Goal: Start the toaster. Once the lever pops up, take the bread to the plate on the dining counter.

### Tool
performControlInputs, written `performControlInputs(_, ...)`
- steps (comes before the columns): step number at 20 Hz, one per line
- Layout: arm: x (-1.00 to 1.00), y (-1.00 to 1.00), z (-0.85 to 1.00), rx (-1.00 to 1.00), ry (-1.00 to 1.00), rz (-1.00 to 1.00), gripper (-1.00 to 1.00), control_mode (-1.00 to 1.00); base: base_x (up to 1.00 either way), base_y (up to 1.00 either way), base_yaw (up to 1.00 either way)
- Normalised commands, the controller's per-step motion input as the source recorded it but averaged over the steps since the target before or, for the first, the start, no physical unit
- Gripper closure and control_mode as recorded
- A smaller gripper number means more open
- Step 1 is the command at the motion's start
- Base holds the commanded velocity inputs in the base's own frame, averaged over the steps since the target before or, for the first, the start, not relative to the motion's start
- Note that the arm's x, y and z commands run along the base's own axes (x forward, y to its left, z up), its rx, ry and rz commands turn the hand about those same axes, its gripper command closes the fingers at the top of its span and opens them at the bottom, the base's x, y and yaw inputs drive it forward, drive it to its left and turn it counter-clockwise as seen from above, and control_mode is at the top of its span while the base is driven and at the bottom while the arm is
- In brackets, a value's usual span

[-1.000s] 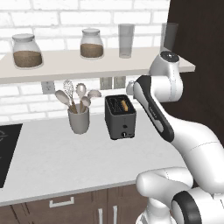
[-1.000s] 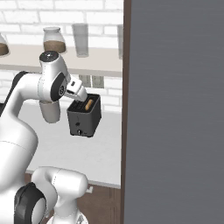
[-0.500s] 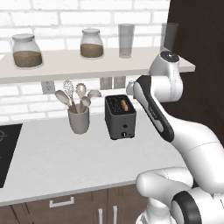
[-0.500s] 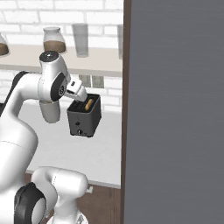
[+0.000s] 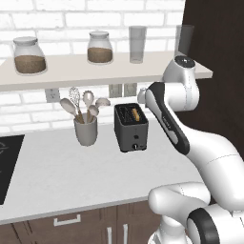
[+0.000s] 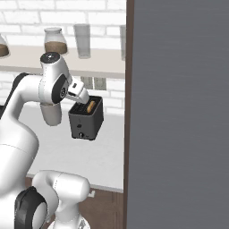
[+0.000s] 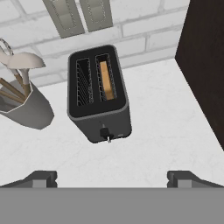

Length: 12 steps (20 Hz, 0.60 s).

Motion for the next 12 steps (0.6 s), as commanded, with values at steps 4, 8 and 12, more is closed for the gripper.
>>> performControlInputs(4, 0.00, 0.00, 0.00, 0.00, 0.00, 0.00, -1.00, -1.00, 0.00, 0.00, 0.00)
performControlInputs(8, 0.00, 0.00, 0.00, 0.00, 0.00, 0.00, -1.00, -1.00, 0.00, 0.00, 0.00)
performControlInputs(12, 0.00, 0.00, 0.00, 0.00, 0.00, 0.00, -1.00, -1.00, 0.00, 0.00, 0.00)
